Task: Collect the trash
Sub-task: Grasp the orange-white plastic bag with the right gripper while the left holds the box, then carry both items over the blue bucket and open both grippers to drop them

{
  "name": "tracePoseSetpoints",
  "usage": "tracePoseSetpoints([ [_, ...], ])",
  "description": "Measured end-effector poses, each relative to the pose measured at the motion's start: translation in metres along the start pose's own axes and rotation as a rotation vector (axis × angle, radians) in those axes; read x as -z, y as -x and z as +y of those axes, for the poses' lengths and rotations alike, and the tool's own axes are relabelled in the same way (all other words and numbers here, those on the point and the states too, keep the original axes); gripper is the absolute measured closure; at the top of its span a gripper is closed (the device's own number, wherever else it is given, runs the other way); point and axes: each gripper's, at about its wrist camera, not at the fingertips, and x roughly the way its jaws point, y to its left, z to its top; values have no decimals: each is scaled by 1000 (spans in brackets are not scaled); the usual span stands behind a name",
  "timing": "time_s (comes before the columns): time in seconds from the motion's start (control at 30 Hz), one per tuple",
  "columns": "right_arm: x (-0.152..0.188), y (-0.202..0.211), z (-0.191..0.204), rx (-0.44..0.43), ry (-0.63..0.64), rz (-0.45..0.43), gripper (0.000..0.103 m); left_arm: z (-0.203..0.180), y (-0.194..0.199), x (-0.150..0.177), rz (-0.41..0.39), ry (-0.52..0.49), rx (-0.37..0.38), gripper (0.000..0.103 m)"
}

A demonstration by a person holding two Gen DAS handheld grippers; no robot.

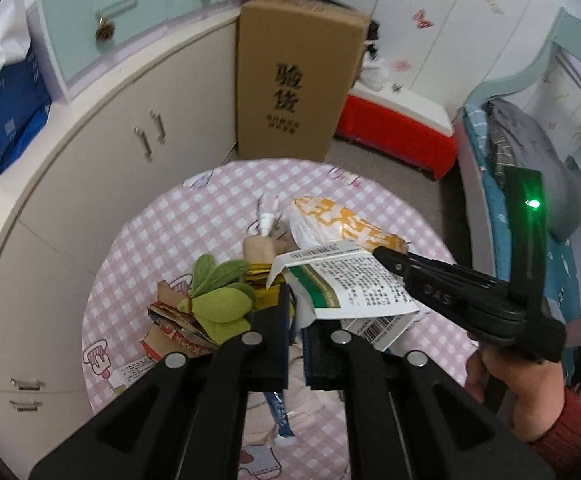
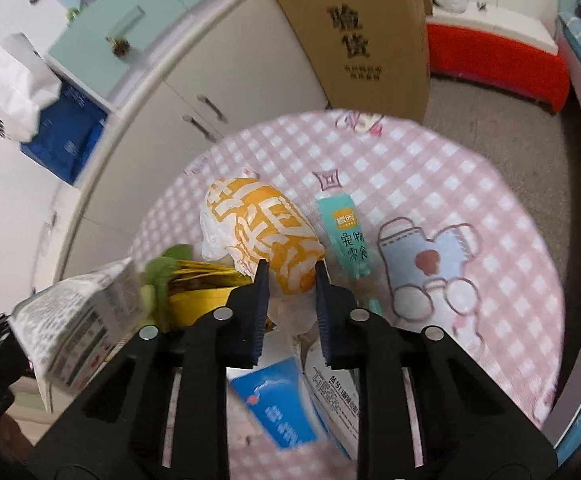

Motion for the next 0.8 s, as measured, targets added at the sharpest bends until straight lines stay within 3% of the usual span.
tracePoseSetpoints([
  [0.2,22,106,-17,29,-95,-174,82,-48,42,7,-77,-111,104,98],
  [0.4,56,198,-83,131,-225,-277,82,-127,46,18,-41,-232,223,98],
  [0.57,79,237,-151,220,-316,-300,82,-212,20,22,24,-356,264,98],
  [0.8,88,258,-258,334,-380,-251,82,-324,-45,20,158,-431,253,97],
])
